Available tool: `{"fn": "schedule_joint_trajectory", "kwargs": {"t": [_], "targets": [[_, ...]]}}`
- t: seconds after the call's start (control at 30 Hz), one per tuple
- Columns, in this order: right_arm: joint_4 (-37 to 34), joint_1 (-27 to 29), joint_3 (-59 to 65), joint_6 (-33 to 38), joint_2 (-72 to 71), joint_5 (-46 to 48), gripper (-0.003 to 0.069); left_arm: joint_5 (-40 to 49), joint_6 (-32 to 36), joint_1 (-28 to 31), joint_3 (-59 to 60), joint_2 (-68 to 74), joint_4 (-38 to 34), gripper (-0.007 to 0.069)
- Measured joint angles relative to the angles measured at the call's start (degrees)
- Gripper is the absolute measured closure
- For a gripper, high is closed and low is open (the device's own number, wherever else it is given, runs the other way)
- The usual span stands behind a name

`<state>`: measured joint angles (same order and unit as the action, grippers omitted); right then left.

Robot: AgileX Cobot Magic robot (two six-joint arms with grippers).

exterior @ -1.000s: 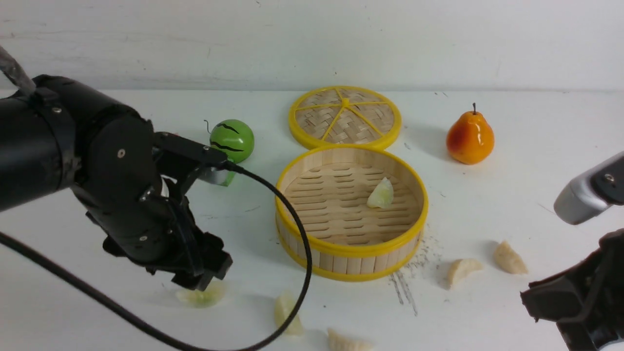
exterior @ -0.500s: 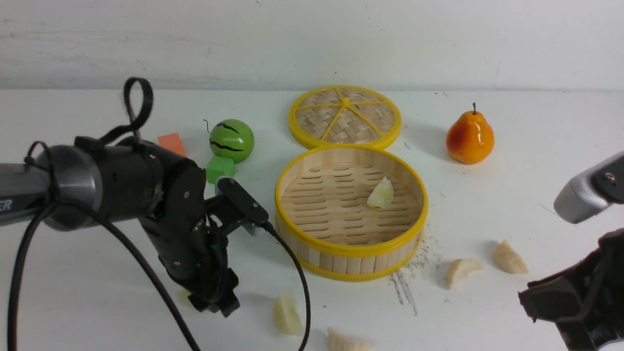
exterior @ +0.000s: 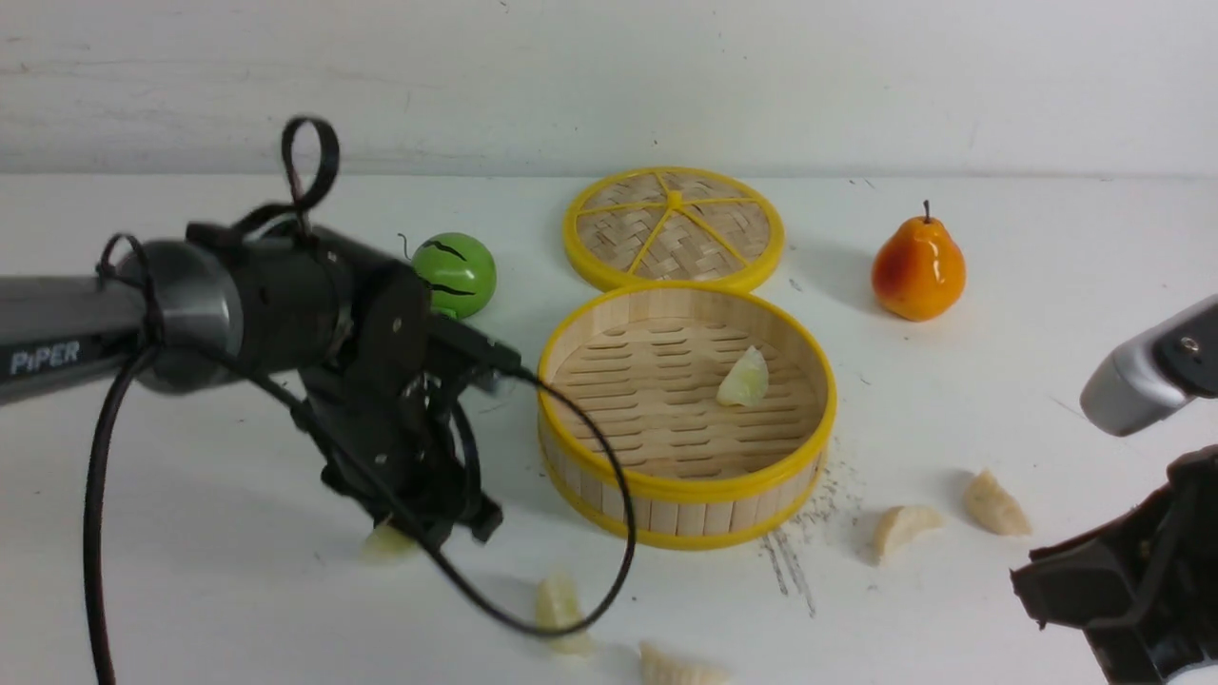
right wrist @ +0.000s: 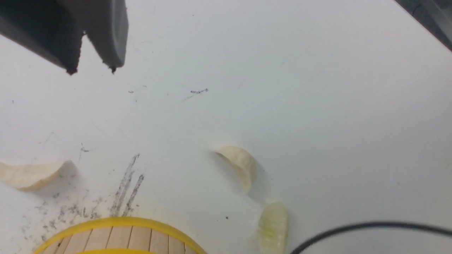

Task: Put the dumplings into the steamer on the white table.
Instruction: 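Reach for and grasp a dumpling on the table with the left gripper, then place the dumpling into the bamboo steamer basket with the left gripper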

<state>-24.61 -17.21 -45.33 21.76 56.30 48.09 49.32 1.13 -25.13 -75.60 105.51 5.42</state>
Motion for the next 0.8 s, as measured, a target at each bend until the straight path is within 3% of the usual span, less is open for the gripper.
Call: {"fn": "schedule_joint_trajectory", "kwargs": {"t": [0.27, 0.57, 0.8], "targets": [[-0.05, 0.00, 0.00, 0.00, 0.05, -1.11, 0.0526, 6.65, -7.95, -5.15, -25.36, 2.76, -4.80, 0.0325], [-0.05, 0.00, 0.00, 0.00, 0.05, -0.73, 0.0519, 7.38, -15.20, -10.06, -46.55, 22.76, -5.42, 0.0328], [-0.04, 0.00, 0.00, 0.00, 0.06, -0.29, 0.0510, 5.54, -20.88, -10.01, -53.26, 31.00, 1.56, 0.0328]]}}
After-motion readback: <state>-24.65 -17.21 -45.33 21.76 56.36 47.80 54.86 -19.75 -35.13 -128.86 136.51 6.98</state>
